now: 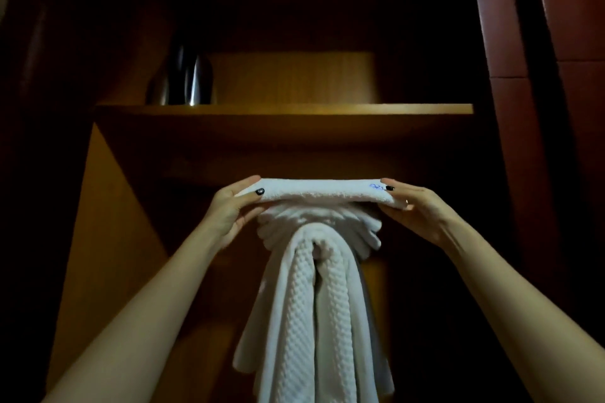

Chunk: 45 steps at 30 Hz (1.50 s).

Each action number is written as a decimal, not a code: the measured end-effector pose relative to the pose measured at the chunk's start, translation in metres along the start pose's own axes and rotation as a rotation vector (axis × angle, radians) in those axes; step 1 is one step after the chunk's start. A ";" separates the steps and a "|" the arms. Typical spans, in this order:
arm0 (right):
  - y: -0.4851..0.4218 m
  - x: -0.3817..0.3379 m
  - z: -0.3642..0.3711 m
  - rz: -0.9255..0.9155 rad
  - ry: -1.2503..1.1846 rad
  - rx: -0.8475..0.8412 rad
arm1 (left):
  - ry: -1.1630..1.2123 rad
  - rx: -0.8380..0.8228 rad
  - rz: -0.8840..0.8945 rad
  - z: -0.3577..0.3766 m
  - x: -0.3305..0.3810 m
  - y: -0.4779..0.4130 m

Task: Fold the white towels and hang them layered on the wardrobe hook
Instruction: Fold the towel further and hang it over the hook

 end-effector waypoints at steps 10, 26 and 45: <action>-0.098 0.030 0.001 -0.076 -0.127 0.030 | 0.139 0.034 0.084 -0.001 -0.037 -0.099; -0.085 0.071 -0.002 -0.064 0.506 0.170 | -0.618 -0.064 0.176 -0.038 -0.061 -0.083; -0.090 0.043 0.058 -0.644 1.664 0.149 | -1.230 -0.429 0.347 0.036 -0.055 -0.105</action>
Point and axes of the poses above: each hand's wrist, its own y-axis away from the middle knuckle, its own z-axis out of the palm, x = y × z, the point moved 1 cm from there along -y, towards the middle knuckle, and after that the axes turned 14 degrees about y, right-handed, at the moved point
